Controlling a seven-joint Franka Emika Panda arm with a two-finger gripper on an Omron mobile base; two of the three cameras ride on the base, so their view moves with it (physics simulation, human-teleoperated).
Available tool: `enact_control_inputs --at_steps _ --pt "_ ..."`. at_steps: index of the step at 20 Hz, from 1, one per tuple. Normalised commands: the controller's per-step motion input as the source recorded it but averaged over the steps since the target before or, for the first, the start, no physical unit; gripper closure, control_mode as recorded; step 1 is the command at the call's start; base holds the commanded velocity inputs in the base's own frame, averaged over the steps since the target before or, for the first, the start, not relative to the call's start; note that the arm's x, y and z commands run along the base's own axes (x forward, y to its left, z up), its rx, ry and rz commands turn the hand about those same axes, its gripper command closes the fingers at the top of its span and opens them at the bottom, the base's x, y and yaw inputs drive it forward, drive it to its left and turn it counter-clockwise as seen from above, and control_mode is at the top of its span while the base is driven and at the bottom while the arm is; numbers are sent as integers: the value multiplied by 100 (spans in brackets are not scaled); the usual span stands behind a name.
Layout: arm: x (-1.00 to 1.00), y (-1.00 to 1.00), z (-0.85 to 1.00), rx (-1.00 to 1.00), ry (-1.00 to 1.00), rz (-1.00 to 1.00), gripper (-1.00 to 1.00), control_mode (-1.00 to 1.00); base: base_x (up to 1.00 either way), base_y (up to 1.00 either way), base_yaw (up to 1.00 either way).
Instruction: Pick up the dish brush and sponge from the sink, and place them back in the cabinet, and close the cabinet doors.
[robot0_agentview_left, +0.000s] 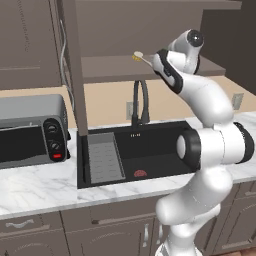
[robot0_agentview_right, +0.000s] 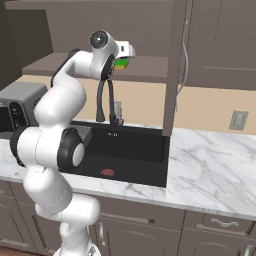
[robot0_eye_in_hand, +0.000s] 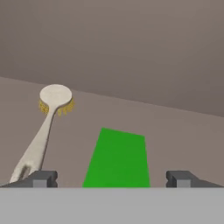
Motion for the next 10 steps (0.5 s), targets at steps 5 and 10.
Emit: enact_control_inputs --at_steps 5,10 --pt "-44 -2 0 0 -14 0 -100 -100 0 0 0" --pt "-46 -5 0 0 -13 0 -100 -100 0 0 0"
